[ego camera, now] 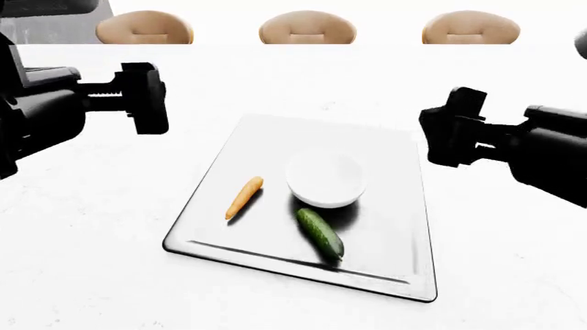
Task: Place the two vegetables and bowl onto the tray for setting up a vegetable dip station.
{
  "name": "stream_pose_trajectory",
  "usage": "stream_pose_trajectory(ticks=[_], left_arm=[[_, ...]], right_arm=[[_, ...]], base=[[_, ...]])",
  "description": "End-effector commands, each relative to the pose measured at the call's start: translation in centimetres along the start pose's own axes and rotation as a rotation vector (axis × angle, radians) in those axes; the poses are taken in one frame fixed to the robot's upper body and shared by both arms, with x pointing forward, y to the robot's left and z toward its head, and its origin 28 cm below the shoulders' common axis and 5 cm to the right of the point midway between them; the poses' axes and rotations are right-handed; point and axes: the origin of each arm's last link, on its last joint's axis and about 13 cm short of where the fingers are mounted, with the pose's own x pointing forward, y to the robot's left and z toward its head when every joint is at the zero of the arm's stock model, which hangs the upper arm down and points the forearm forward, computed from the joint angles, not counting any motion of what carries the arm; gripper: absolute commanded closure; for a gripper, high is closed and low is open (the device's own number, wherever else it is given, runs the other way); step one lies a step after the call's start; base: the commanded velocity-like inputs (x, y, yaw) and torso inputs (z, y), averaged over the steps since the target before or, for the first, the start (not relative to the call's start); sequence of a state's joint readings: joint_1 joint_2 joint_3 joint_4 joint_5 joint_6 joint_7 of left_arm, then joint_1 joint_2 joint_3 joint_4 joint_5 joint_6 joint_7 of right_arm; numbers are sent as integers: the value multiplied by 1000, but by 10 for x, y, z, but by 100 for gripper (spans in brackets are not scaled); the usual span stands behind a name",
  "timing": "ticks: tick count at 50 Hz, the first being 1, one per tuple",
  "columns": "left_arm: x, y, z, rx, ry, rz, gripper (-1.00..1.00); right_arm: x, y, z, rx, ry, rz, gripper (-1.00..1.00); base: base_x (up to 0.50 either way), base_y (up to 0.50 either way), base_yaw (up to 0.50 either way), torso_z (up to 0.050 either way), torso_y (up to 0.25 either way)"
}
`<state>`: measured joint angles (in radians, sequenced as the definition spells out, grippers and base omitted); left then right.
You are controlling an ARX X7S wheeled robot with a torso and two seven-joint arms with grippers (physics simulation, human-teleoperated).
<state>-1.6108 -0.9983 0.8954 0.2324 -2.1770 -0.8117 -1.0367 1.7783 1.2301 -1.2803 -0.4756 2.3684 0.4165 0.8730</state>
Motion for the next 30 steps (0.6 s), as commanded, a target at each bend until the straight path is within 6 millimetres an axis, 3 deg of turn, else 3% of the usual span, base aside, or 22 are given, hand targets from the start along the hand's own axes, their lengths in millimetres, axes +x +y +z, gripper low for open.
stream_pose_trajectory(ticks=[1,15,21,26,28,29,30], left_arm=[[-33,-7,-10,81,-94,-7,-100],[-67,-27,-33,178,-285,-109,-100],[-85,-37,-52,201,-340,-155,-100],[-95,-37,-57,194,-379,-146,-100],[-97,-37,-58,191,-391,-147,-100],[-98,-37,-59,189,-395,-146,-100],[-98,-37,-60,183,-397,-148,-100]], right_arm=[[-48,9,-27,-216,-213,-116,-100],[-73,15,-64,-414,-370,-164,-100],[-85,17,-58,-455,-462,-152,-100],[-93,16,-56,-464,-501,-166,-100],[-93,16,-56,-470,-502,-174,-100],[-87,23,-68,-547,-339,-149,-100],[-77,19,-66,-630,-408,-44,-100]], base=[[0,0,0,0,0],[0,0,0,0,0],[0,0,0,0,0],[0,0,0,0,0],[0,0,0,0,0],[0,0,0,0,0],[0,0,0,0,0]])
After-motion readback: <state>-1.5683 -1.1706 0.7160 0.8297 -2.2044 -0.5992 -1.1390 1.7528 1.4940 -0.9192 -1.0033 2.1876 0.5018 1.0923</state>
